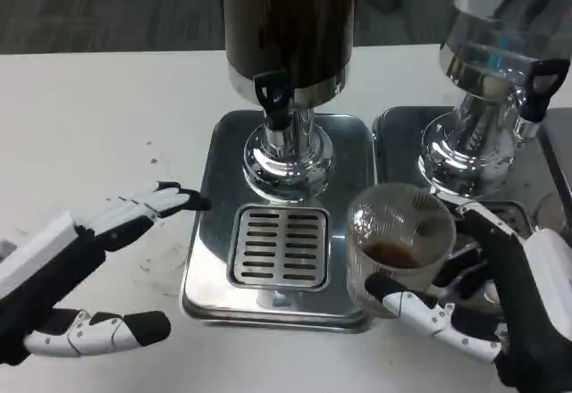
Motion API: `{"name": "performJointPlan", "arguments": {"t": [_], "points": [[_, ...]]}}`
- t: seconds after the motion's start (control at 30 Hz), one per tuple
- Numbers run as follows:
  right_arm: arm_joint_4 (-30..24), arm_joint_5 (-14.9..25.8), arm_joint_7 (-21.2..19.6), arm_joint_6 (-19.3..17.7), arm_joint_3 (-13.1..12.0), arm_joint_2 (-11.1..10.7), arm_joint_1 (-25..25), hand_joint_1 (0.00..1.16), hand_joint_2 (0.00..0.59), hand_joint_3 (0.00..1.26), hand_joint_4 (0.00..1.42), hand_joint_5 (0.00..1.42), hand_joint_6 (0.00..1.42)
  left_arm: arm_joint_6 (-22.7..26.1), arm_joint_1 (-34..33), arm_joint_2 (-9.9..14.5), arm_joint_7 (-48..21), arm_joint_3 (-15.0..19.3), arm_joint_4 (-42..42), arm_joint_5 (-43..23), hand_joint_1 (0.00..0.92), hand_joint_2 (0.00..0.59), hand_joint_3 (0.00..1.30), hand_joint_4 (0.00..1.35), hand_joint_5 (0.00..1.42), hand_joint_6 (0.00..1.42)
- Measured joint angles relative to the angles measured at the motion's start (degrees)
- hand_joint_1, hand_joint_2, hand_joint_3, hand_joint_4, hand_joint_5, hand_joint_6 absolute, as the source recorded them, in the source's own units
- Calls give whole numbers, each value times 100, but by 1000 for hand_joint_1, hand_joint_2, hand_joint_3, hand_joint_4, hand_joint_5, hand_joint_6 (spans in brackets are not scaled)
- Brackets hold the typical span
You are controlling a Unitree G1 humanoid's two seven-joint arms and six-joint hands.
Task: Grasp the cup under the faucet to collect the drink, then remove the cup.
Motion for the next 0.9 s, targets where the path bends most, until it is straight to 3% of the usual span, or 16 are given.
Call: {"name": "performJointPlan", "arguments": {"t": [0.6,0.9], "points": [[-264,7,6,-4,-15,-50,291,665,245,529,580,720,838,-26,583,174,-3,-217,-609,-456,0,108,195,78,79,125],[-325,15,9,-12,-13,-85,466,667,245,533,592,727,838,-293,789,317,-4,-225,-799,-455,0,104,197,71,71,125]]}}
